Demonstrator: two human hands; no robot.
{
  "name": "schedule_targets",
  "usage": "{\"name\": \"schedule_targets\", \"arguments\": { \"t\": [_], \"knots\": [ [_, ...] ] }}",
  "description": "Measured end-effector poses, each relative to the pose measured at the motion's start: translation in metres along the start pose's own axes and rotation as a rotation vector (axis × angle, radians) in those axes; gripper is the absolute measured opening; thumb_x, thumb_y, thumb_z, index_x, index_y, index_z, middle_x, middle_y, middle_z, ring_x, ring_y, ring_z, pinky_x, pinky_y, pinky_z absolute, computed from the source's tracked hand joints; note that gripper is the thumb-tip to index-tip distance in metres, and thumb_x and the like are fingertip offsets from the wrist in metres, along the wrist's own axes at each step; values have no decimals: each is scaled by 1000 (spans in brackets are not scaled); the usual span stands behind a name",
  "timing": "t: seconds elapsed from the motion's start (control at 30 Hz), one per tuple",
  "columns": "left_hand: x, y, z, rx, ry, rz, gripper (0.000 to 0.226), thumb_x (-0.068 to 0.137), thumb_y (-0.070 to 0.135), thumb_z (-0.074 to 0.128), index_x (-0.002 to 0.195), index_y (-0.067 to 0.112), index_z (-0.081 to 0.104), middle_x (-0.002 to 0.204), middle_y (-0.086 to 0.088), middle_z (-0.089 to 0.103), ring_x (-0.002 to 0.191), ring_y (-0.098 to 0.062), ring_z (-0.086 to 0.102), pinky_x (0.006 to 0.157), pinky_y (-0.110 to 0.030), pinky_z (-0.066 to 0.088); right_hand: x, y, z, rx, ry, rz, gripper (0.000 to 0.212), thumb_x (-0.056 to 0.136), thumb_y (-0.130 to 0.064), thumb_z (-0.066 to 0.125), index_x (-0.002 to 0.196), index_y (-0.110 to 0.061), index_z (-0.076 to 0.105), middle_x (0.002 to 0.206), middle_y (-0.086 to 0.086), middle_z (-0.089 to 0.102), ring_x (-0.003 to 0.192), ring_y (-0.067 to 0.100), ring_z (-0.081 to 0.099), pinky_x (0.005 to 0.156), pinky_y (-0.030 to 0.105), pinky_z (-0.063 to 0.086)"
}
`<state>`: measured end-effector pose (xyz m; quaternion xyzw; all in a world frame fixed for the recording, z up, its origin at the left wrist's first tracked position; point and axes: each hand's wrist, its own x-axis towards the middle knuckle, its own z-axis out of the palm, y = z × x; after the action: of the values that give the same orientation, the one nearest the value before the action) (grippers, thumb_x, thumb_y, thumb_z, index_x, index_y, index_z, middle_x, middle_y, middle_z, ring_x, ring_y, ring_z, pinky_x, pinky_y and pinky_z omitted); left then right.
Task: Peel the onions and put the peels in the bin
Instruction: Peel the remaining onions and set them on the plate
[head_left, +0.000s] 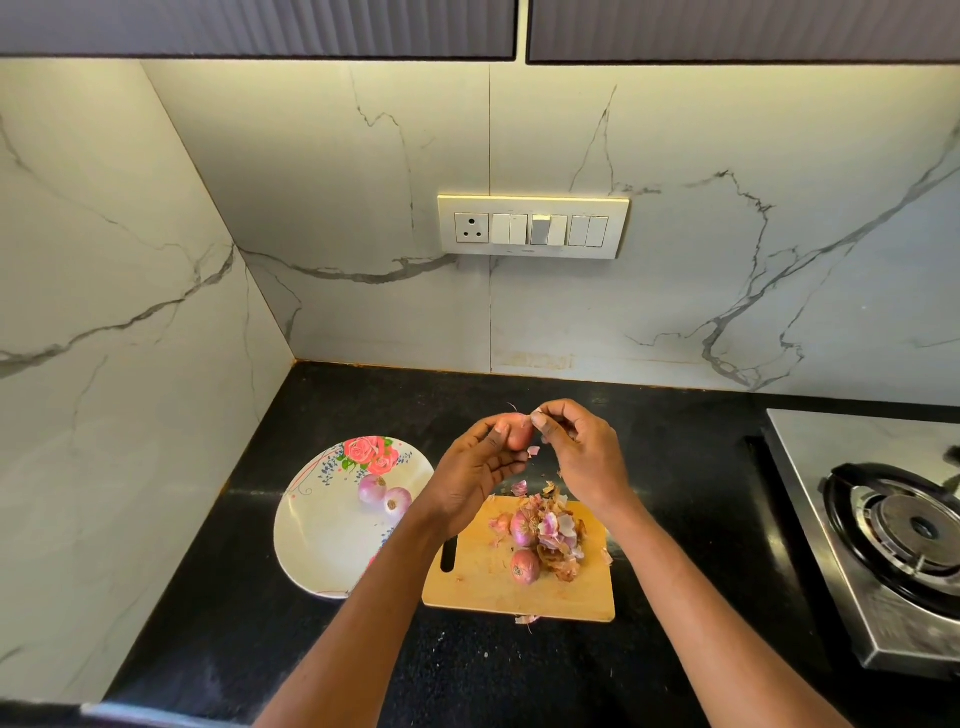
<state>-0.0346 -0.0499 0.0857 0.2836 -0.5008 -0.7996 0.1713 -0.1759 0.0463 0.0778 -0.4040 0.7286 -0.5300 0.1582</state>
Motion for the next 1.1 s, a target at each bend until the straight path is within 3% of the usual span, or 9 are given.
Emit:
{"name": "schedule_targets", "arguments": {
  "t": [0.27,0.53,0.7,0.8,1.1],
  "knots": [
    [1,3,2,-4,62,-11,37,109,31,38,132,11,60,115,-13,68,95,-19,70,88,-29,57,-5,-3,1,175,-71,43,15,95,-29,70,109,-32,72,102,-17,73,100,1,66,83,13,52],
    [3,2,1,41,69,14,35,108,30,42,133,14,60,120,-14,68,99,-21,71,90,-30,57,-4,-3,1,120,-31,-19,10,90,-27,75,99,-30,73,93,-20,72,94,-2,67,78,10,51],
    [3,4,2,59,113,93,38,96,29,61,132,17,58,128,-9,66,113,-25,69,99,-33,56,-1,-4,-3,88,-89,9,28,91,-43,71,117,-37,67,109,-23,69,105,-2,64,84,12,52],
    [-1,3,-1,100,119,111,44,89,32,65,130,20,58,131,-7,64,118,-25,66,104,-36,53,1,-5,-3,77,-117,51,33,92,-50,66,123,-41,65,114,-25,67,106,-4,63,81,14,55],
    [2,3,-3,104,51,122,29,101,15,56,129,18,64,125,-3,70,118,-21,67,107,-36,51,2,-2,2,122,-24,80,8,91,-37,74,96,-31,74,91,-16,73,91,6,68,76,29,60]
  ]
}}
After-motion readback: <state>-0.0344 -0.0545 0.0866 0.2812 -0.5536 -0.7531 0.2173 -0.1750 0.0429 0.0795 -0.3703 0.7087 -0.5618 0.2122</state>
